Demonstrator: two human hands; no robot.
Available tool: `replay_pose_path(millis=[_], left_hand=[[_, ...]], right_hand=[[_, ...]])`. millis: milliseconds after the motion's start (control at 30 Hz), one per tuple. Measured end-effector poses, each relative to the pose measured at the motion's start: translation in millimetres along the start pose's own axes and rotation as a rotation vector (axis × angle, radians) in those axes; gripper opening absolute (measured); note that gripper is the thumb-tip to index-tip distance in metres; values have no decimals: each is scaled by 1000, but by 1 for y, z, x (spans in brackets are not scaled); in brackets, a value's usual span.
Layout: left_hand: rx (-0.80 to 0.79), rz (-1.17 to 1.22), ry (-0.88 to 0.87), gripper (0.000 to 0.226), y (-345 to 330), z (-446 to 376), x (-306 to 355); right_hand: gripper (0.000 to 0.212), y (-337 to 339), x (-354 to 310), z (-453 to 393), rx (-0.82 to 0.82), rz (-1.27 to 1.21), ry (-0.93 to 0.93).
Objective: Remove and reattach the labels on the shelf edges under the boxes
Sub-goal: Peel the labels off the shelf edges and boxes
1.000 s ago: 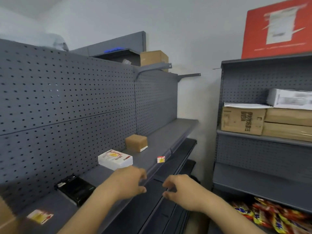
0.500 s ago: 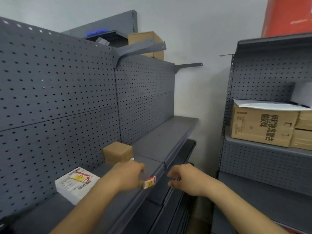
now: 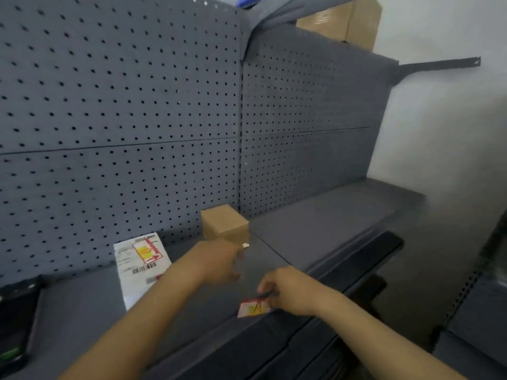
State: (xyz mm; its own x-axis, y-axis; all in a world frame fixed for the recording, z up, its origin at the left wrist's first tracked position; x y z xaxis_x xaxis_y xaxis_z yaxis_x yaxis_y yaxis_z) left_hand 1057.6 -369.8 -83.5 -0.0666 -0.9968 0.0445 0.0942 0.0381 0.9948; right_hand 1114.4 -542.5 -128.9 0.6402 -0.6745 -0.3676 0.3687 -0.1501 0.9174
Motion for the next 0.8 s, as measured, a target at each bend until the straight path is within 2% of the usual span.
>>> replay_pose_path(millis=[100, 267, 500, 633, 700, 800], left_hand=[[4, 10, 72, 43, 1, 6, -6], [9, -1, 155, 41, -1, 22, -12], [33, 19, 217, 36, 0, 41, -17], [51, 25, 262, 36, 4, 55, -19], [64, 27, 301, 38, 8, 65, -24], [80, 26, 362, 40, 16, 87, -32]], right_hand=[[27, -10, 1, -15, -71, 24, 67], [12, -17, 2, -29, -65, 83, 104], [10, -16, 0, -38, -110, 180, 165], [15, -1, 1, -40, -101, -19, 188], [18, 13, -8, -43, -40, -160, 234], [13, 28, -34, -46, 63, -244, 351]])
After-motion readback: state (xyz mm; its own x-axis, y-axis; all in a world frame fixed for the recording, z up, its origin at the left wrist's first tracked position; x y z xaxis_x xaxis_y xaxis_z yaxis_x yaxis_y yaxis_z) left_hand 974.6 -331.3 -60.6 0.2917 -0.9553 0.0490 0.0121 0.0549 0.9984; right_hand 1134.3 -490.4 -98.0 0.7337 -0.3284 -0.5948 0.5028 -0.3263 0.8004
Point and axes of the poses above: each hand's wrist, its own z-axis away from the middle knuckle, its own y-axis out of the back of the hand, x = y × z, the point moved 1 cm from there along -z, towards the middle knuckle, and after that the axes turned 3 degrees about -y, right-handed, at the moved point
